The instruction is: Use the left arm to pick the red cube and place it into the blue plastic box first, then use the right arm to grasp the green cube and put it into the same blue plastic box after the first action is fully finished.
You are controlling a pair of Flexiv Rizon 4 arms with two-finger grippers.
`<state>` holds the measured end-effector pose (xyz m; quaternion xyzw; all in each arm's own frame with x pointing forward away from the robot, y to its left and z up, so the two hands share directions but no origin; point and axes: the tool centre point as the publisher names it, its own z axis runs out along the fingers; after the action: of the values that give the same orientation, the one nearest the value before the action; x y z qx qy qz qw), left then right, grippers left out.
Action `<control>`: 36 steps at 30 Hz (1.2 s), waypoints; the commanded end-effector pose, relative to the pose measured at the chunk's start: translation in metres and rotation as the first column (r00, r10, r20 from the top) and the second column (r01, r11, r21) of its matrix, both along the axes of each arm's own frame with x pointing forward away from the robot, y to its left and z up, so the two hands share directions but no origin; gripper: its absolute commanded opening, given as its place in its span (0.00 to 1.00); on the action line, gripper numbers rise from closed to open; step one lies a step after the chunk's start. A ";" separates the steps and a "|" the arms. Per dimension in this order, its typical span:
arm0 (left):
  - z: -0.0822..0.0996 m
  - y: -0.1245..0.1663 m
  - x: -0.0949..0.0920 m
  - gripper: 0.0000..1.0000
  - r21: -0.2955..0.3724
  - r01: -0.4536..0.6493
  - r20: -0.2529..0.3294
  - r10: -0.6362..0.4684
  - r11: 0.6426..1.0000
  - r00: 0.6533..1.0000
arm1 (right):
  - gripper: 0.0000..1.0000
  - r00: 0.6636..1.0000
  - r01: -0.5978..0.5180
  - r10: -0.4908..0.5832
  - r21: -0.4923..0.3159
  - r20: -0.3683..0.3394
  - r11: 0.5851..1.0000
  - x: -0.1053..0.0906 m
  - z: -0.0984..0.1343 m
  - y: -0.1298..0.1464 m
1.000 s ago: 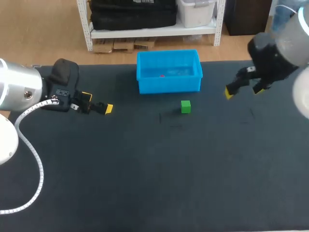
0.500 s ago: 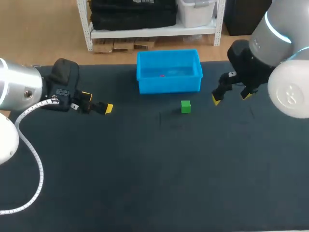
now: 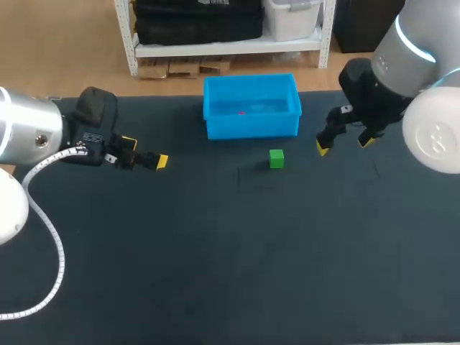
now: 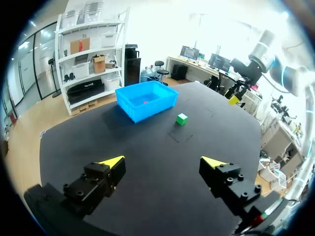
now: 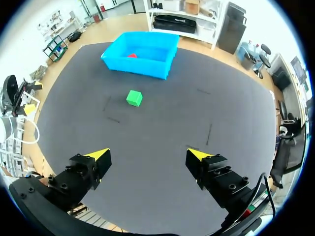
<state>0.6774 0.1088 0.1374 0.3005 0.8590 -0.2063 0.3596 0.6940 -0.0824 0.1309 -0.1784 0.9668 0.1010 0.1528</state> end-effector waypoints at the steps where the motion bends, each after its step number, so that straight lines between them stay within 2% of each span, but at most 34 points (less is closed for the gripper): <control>1: -0.001 0.002 -0.001 1.00 -0.007 0.003 0.005 -0.003 1.000 1.000 | 1.00 0.999 0.022 -0.024 -0.067 -0.037 0.998 0.002 -0.006 0.016; 2: -0.001 0.002 -0.001 1.00 -0.007 0.003 0.005 -0.003 1.000 1.000 | 1.00 0.999 0.029 -0.033 -0.123 -0.033 0.992 0.003 -0.009 0.022; 5: -0.001 0.002 -0.001 1.00 -0.007 0.003 0.005 -0.003 1.000 1.000 | 1.00 0.996 0.043 -0.056 -0.176 -0.068 0.983 0.004 -0.011 0.040; 11: -0.001 0.002 -0.001 1.00 -0.007 0.003 0.005 -0.003 1.000 1.000 | 1.00 0.984 0.119 -0.142 -0.194 -0.108 0.974 0.013 -0.013 0.062; 15: -0.001 0.002 -0.001 1.00 -0.007 0.003 0.005 -0.003 1.000 1.000 | 1.00 0.968 0.195 -0.218 -0.173 -0.128 0.965 0.020 -0.018 0.064; 21: -0.001 0.002 -0.001 1.00 -0.007 0.003 0.005 -0.003 1.000 1.000 | 1.00 0.954 0.254 -0.271 -0.133 -0.127 0.958 0.029 -0.021 0.064; 29: -0.001 0.002 -0.001 1.00 -0.007 0.003 0.005 -0.003 1.000 1.000 | 1.00 0.946 0.291 -0.298 -0.078 -0.126 0.954 0.042 -0.031 0.085; 36: -0.001 0.002 -0.001 1.00 -0.007 0.003 0.005 -0.003 1.000 1.000 | 1.00 0.947 0.296 -0.302 -0.072 -0.106 0.953 0.050 -0.049 0.100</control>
<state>0.6772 0.1083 0.1377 0.3001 0.8595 -0.2052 0.3592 0.7392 0.0114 0.0898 -0.0295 0.9923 0.0662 0.1005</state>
